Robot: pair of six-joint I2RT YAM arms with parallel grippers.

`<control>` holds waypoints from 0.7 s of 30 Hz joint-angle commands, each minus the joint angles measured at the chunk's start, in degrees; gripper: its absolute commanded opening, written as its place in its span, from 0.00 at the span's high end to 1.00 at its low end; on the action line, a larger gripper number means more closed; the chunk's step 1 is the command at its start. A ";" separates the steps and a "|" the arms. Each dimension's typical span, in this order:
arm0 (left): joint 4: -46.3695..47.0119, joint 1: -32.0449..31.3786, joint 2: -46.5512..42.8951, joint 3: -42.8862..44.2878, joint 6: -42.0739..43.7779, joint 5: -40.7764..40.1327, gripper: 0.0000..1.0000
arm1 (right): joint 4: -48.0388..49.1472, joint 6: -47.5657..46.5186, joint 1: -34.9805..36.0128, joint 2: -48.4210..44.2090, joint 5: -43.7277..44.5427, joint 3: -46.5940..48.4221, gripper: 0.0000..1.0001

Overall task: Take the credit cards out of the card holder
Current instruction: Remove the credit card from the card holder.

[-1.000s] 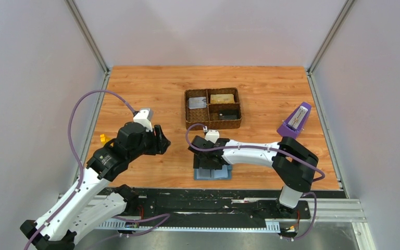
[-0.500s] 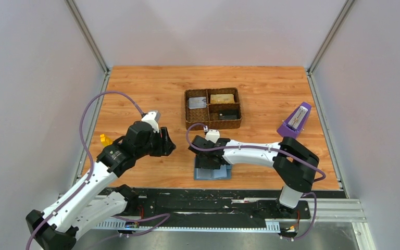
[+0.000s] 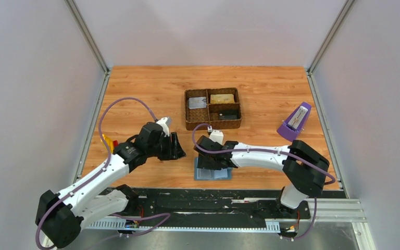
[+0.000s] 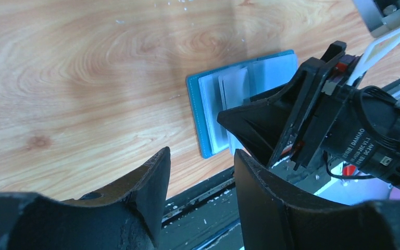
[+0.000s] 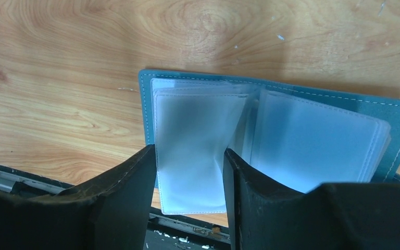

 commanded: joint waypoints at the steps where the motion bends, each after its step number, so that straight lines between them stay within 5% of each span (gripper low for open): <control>1: 5.14 0.13 1.35 -0.35 -1.93 3.17 0.44 | 3.75 0.44 -0.41 -3.38 -0.74 -1.11 0.51; 21: 16.03 0.09 11.78 -3.58 -5.46 13.88 0.46 | 18.64 -1.55 -4.19 -10.92 -8.57 -13.00 0.48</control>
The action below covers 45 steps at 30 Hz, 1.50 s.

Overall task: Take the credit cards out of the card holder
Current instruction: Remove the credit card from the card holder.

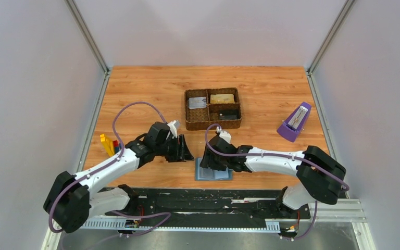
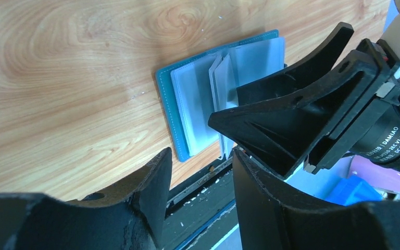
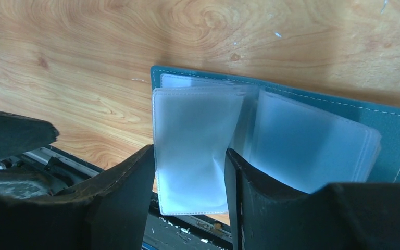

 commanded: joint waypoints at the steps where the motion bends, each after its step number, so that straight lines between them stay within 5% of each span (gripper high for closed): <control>1: 5.97 0.13 2.27 -0.25 -1.58 3.87 0.46 | 6.84 -1.04 -0.73 -2.79 -2.64 -1.97 0.48; 18: 11.07 0.14 9.90 -0.53 -2.62 5.85 0.50 | 10.90 -1.69 -2.93 -6.33 -4.15 -6.30 0.57; 27: 17.67 0.17 15.51 0.16 -4.78 12.01 0.77 | 16.90 -2.35 -4.25 -8.39 -7.47 -10.15 0.57; 34: 25.32 -0.10 22.23 0.12 -8.20 17.55 0.84 | 18.04 -2.66 -4.73 -9.36 -8.98 -11.31 0.56; 45: 31.87 -4.93 29.88 4.26 -10.76 21.54 0.84 | 7.72 -2.82 -5.17 -15.83 -4.23 -9.99 0.36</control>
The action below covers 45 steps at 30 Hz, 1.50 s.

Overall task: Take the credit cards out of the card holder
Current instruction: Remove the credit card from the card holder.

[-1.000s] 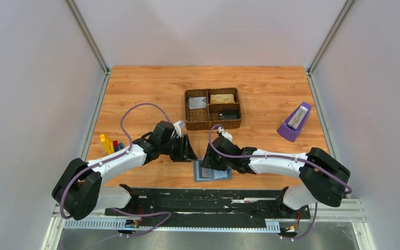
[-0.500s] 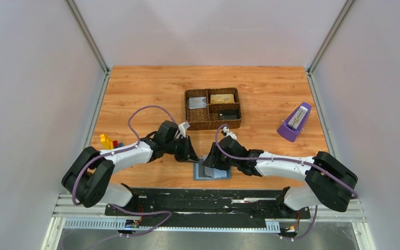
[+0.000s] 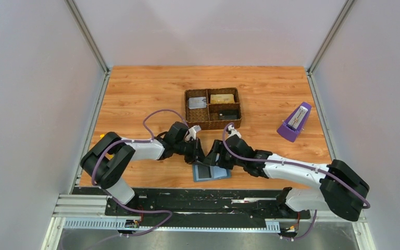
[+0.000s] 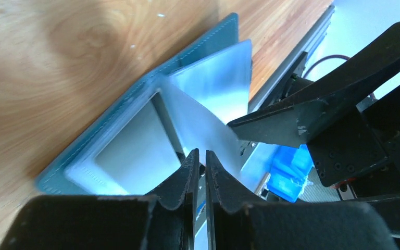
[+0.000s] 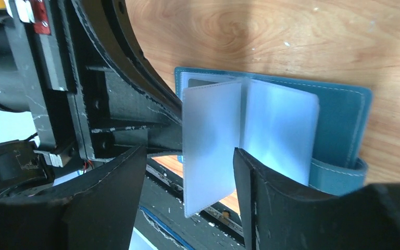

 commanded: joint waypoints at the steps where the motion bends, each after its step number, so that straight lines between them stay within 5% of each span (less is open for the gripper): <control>1: 6.75 -2.53 2.51 2.97 -2.39 3.22 0.83 | -6.54 -0.39 -0.29 -3.88 4.16 1.99 0.36; 11: 4.62 -4.50 8.18 8.25 -0.23 2.53 0.82 | -10.34 -2.78 -0.25 -15.18 3.80 1.36 0.53; 20: -3.78 -4.06 6.32 8.84 3.41 -3.93 0.83 | -3.29 -2.44 -0.27 -10.66 -2.12 -1.06 0.71; 30: -19.51 -0.48 -1.19 8.18 7.32 -12.11 0.84 | 5.54 -2.42 -0.26 -2.16 -4.35 -3.67 0.74; 45: -21.16 -0.46 -2.54 5.03 6.92 -12.81 0.84 | 6.80 -3.73 -1.25 6.71 -4.22 -1.80 0.75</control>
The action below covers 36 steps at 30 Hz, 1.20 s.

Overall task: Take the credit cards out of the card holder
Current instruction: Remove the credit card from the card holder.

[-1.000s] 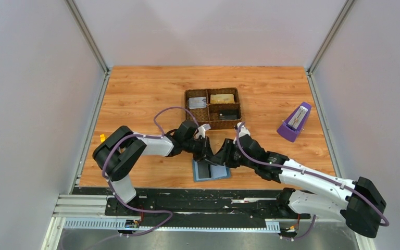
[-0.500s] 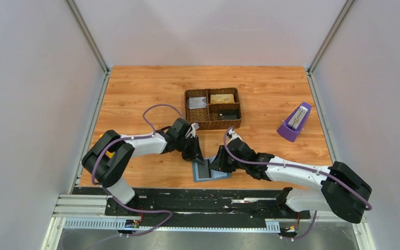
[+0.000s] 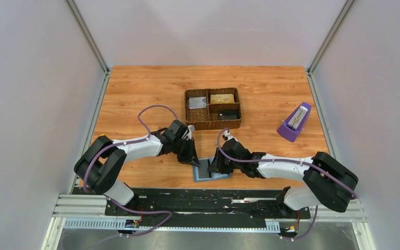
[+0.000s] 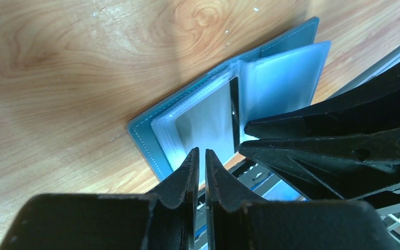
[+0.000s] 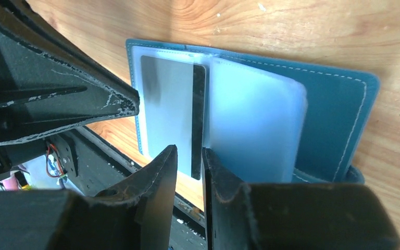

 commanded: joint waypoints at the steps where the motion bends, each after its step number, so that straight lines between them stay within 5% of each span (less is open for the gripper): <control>1: -0.20 -0.20 0.81 -1.12 0.86 -0.73 0.84 | 3.12 -0.95 -0.32 1.93 0.96 1.70 0.75; 24: -1.78 -0.18 2.02 -2.68 1.00 -2.17 0.87 | -0.08 -0.22 -0.31 2.77 2.35 2.66 0.71; 36: 0.74 -0.23 2.72 -4.99 -0.43 -1.37 0.87 | 14.80 2.42 -3.77 4.29 -7.86 -4.19 0.82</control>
